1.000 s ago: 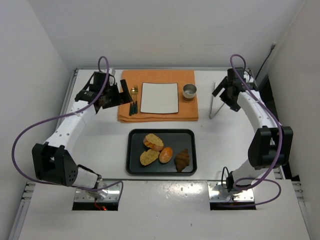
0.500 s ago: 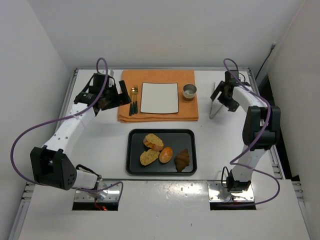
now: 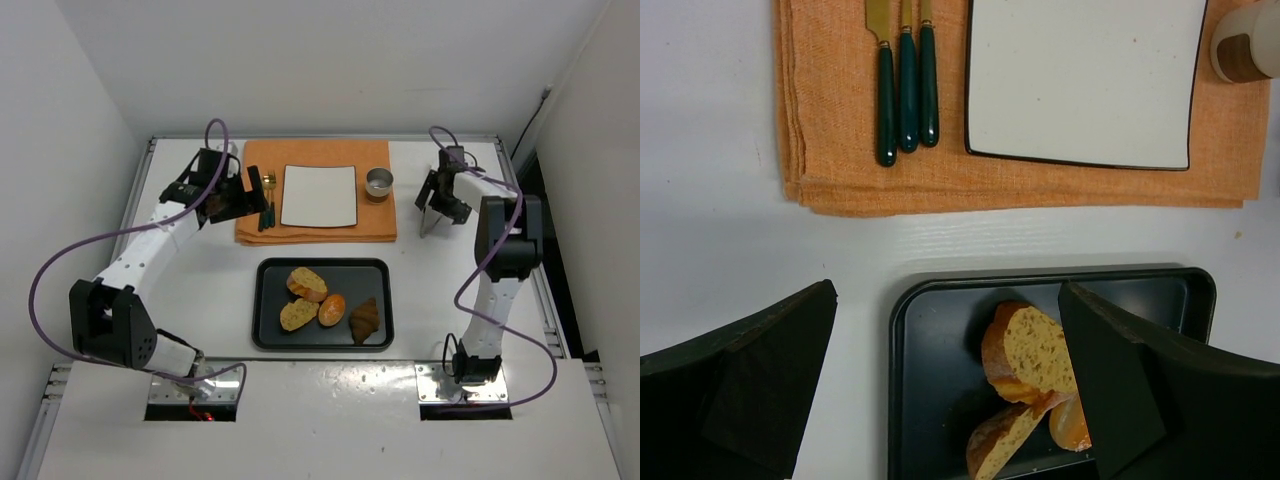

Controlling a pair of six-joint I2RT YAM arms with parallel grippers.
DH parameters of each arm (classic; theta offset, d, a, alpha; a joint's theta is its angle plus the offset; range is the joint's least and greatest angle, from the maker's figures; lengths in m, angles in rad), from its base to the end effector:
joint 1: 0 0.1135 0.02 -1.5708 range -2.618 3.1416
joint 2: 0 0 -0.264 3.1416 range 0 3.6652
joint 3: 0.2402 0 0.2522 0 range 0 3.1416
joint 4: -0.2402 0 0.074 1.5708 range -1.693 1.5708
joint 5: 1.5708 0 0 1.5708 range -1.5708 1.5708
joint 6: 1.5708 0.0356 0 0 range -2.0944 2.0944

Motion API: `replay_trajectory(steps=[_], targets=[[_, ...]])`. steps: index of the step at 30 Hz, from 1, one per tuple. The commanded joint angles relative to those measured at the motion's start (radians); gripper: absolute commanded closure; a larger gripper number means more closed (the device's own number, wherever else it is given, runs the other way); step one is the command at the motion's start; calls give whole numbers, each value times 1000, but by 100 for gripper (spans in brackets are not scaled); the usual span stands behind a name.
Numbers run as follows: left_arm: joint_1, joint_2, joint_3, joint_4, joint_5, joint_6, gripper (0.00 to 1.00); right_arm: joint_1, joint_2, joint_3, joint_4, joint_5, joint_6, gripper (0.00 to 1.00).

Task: Place the bread

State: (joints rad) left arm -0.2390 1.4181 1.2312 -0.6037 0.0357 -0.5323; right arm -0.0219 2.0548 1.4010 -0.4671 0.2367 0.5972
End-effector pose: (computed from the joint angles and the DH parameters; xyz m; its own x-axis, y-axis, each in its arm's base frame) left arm 0.2997 -0.0743 0.3100 -0.7275 -0.3448 -0.5932 -0.1256 0.9169 -0.3789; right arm 0.4207 -0.0176 0.1480 -0.6751 0.5616 -0.4784 0.6082 0.7907 0.0699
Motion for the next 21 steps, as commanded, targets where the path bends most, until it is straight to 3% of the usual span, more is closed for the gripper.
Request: replay_trajectory(steps=[1, 9, 15, 17, 21], targets=[[-10, -5, 37, 18, -2, -6, 1, 5, 63, 91, 55, 41, -40, 1], [-10, 4, 28, 18, -2, 14, 1, 5, 197, 211, 70, 137, -31, 2], [-10, 13, 28, 18, -2, 14, 1, 5, 245, 296, 19, 128, -31, 15], [-10, 13, 39, 18, -2, 14, 1, 5, 245, 309, -23, 116, -5, 14], [-10, 13, 39, 18, -2, 23, 1, 5, 211, 267, -34, 98, -5, 3]])
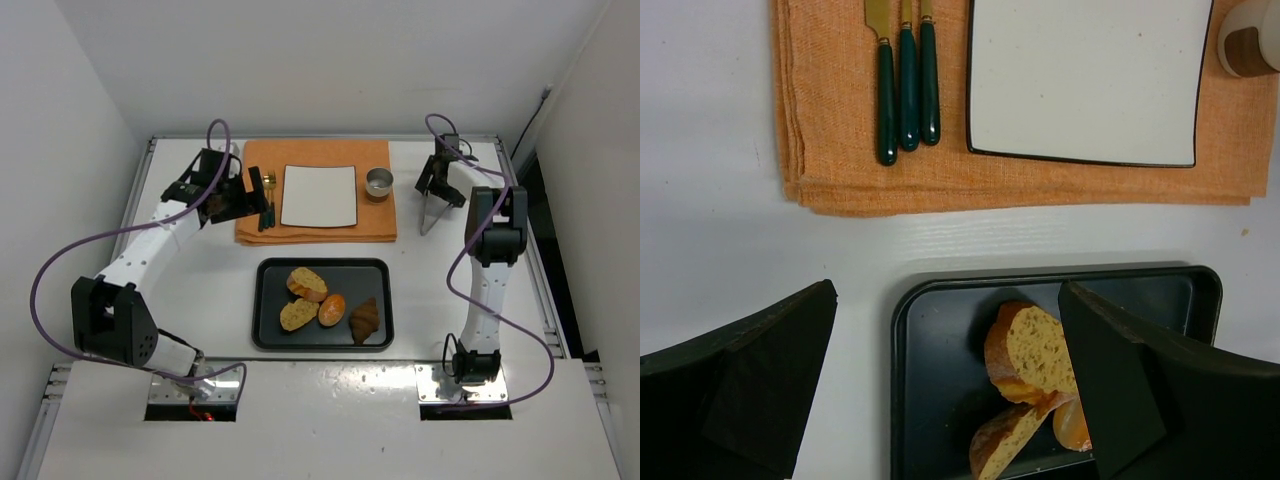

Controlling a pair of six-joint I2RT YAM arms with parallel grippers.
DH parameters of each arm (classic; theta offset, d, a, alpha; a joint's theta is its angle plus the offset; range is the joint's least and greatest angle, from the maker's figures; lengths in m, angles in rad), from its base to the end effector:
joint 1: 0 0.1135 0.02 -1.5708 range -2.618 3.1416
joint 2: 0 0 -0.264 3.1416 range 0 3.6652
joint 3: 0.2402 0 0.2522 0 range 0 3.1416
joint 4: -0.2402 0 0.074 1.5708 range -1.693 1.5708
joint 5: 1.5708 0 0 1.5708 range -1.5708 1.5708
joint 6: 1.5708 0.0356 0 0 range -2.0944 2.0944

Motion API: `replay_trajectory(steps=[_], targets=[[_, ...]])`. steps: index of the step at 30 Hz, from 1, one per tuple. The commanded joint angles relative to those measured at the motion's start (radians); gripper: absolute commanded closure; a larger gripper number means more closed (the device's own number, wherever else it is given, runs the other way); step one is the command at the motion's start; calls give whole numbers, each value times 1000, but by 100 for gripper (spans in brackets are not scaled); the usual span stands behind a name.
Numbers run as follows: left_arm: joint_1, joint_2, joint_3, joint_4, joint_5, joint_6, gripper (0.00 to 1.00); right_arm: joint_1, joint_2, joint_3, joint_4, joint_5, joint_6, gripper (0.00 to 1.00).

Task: Place the bread

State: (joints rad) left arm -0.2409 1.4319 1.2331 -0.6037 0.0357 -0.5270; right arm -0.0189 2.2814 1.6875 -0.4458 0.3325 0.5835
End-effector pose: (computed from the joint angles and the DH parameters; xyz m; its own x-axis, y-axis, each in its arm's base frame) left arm 0.3023 -0.0756 0.3066 -0.7356 -0.3368 -0.5877 -0.1243 0.9200 -0.3717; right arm 0.4830 -0.0208 0.1334 -0.6185 0.5326 -0.5777 0.6278 0.7771 0.0442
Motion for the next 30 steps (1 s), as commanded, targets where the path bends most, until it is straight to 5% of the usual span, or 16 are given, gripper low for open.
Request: replay_trajectory(steps=[1, 11, 19, 24, 30], targets=[[-8, -1, 37, 18, 7, 18, 1, 2, -26, -29, -56, 2, 9, 1], [-8, 19, 37, 18, 27, 18, 1, 2, -65, -58, -85, 21, 38, 2], [-8, 19, 37, 18, 36, 27, 1, 11, -56, -49, -102, -10, 68, 19], [-8, 19, 37, 18, 36, 27, 1, 11, -120, -58, -116, 10, 68, 49], [-8, 1, 83, -17, 36, 45, 1, 11, -374, -144, -185, -126, 59, 51]])
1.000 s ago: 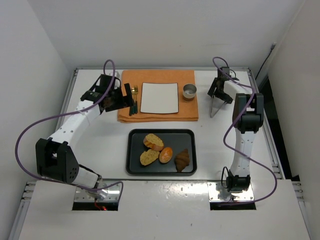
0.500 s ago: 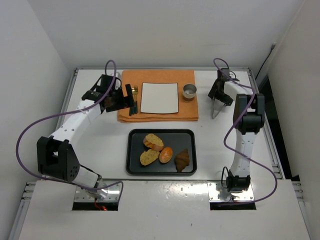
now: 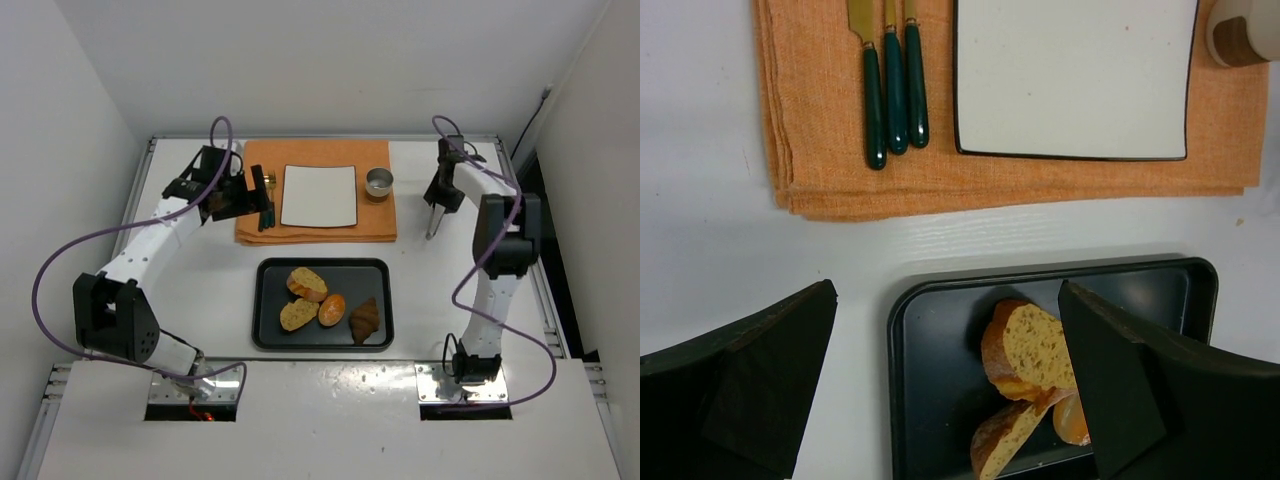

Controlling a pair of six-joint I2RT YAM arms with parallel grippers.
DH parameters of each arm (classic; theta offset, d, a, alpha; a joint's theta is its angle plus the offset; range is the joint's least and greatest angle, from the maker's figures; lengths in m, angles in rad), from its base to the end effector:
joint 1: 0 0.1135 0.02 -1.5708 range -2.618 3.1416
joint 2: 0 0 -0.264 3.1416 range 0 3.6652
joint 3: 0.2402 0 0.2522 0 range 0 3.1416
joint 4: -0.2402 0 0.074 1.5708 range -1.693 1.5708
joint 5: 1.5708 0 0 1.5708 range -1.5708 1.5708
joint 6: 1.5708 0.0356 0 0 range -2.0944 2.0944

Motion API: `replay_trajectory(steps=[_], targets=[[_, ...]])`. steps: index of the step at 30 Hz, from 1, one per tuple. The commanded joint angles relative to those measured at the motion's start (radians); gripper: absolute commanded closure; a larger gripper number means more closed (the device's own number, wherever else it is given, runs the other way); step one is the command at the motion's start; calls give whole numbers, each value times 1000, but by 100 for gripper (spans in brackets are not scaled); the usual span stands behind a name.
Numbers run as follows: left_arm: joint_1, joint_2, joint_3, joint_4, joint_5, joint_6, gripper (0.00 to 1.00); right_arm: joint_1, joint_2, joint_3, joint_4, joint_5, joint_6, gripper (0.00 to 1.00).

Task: Place the bread

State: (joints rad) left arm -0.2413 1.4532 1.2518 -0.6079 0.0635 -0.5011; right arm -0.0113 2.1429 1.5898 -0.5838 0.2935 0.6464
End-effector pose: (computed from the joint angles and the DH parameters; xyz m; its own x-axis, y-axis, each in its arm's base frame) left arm 0.3069 -0.0779 0.3062 -0.7514 -0.3088 -0.5831 -0.0912 0.9238 -0.3718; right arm 0.4482 -0.0154 0.1598 -0.6445 0.5839 -0.4937 0.6522 0.7568 0.0437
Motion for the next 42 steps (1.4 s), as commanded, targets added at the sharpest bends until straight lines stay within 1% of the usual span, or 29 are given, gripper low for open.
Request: replay_trajectory(steps=[1, 2, 3, 4, 7, 8, 11, 12, 13, 14, 15, 17, 18, 21, 25, 27, 29, 31, 33, 36, 42], targets=[[-7, -31, 75, -13, 9, 19, 1, 14, -303, -157, -24, -111, -17, 53], [-7, -31, 75, -13, 9, 29, 1, 14, -372, -212, -10, -128, -17, 53], [3, -43, 75, -22, 9, 29, 1, 14, -488, -288, -10, -155, -30, 54], [4, -44, 75, -23, 9, 29, 1, 14, -535, -309, -10, -175, -30, 54], [13, -44, 84, -23, 18, 29, 1, 40, -623, -336, -138, -238, -71, 55], [13, -34, 84, -23, 28, 29, 1, 50, -677, -337, -195, -254, -100, 55], [13, -24, 109, -35, 29, 29, 1, 89, -773, -393, -275, -327, -113, 55], [13, -24, 109, -44, 29, 29, 1, 114, -831, -413, -290, -388, -113, 55], [22, -33, 109, -44, 29, 29, 1, 128, -853, -413, -312, -416, -113, 54], [22, -33, 109, -44, 29, 29, 1, 142, -868, -413, -373, -431, -113, 54], [22, -33, 109, -44, 29, 29, 1, 175, -889, -413, -405, -462, -129, 54], [22, -33, 118, -44, 16, 29, 1, 214, -916, -413, -485, -474, -129, 54], [22, -33, 118, -44, 1, 29, 1, 247, -931, -424, -504, -490, -129, 54], [22, -33, 130, -53, -8, 29, 1, 292, -968, -424, -588, -522, -129, 54], [22, -22, 141, -53, -39, 29, 1, 384, -988, -468, -637, -560, -152, 53], [22, -11, 152, -53, -48, 29, 1, 405, -1003, -478, -655, -547, -152, 51], [22, 1, 152, -53, -48, 18, 1, 436, -1003, -467, -714, -492, -152, 50], [22, 1, 152, -53, -25, 9, 1, 450, -1003, -455, -754, -464, -162, 49], [22, 1, 152, -44, -13, 0, 1, 462, -1003, -455, -754, -464, -162, 49], [22, 1, 152, -44, -13, -1, 1, 504, -992, -455, -768, -530, -201, 49], [22, 1, 152, -35, -37, -1, 1, 569, -942, -444, -734, -530, -215, 47]])
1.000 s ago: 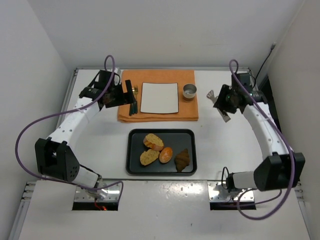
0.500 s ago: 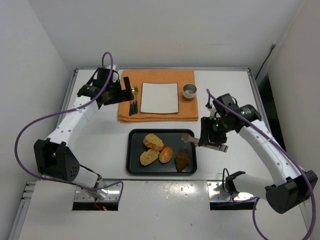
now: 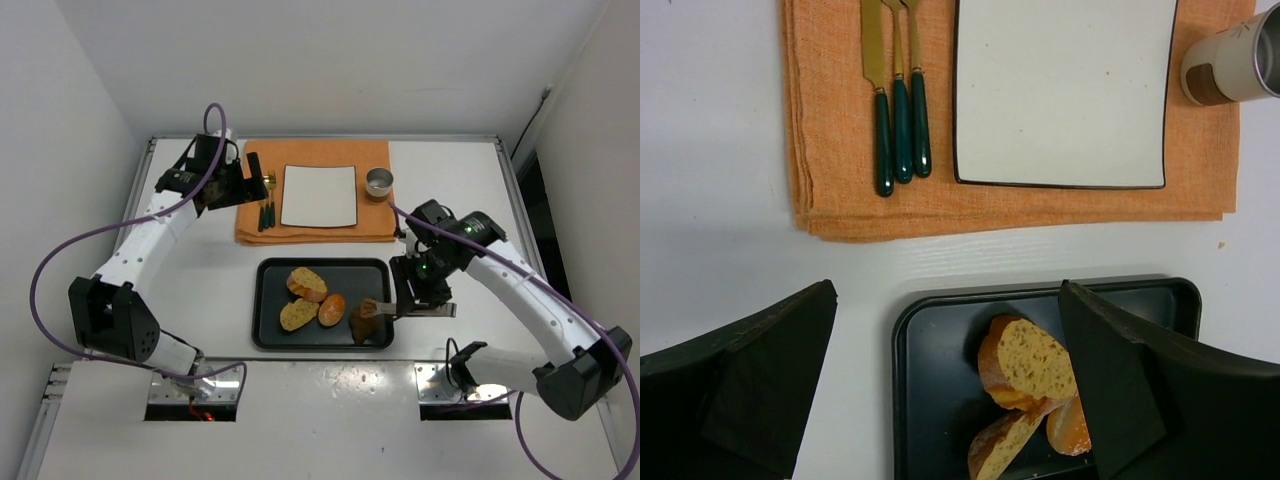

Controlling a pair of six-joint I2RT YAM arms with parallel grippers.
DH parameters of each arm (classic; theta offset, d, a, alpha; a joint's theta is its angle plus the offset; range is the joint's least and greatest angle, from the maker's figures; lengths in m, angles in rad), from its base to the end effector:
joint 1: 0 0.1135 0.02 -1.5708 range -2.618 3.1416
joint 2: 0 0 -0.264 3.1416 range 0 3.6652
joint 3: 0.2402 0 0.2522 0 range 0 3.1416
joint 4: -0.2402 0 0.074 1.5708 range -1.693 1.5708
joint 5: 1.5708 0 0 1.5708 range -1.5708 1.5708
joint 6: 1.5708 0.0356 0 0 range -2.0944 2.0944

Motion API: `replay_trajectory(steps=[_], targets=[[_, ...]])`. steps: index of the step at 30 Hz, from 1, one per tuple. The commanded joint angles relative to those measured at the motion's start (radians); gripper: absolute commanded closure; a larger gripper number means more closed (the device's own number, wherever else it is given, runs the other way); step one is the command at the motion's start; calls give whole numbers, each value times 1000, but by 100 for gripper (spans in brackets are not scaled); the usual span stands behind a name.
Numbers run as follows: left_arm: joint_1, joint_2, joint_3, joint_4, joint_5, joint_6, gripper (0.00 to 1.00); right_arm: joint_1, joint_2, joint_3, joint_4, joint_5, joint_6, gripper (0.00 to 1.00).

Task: Place the bread

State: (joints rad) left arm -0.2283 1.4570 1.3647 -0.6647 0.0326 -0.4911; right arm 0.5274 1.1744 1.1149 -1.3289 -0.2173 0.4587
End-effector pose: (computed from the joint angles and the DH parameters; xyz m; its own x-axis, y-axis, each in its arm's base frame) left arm 0.3106 -0.0734 0.3377 -0.7074 -0.3195 -0.6304 -0.0956 0.9270 -0.3625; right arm 0.1568 0.1002 0.2954 -0.9945 -0.0789 -0.0688 -0.0947 0.9581 0.2704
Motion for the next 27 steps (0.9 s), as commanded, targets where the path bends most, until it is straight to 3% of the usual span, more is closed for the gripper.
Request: replay_trajectory(steps=[1, 14, 23, 27], targets=[[9, -3, 30, 34, 7, -10, 1, 40, 27, 31, 20, -36, -28, 46], [9, 19, -7, 53, 36, -20, 1, 155, 133, 10, 105, 84, 34, 40], [9, 29, -7, 71, 55, -10, 1, 193, 240, 40, 158, 134, 69, 43], [9, 29, -7, 71, 55, 9, 1, 194, 260, 101, 145, 156, 69, 50]])
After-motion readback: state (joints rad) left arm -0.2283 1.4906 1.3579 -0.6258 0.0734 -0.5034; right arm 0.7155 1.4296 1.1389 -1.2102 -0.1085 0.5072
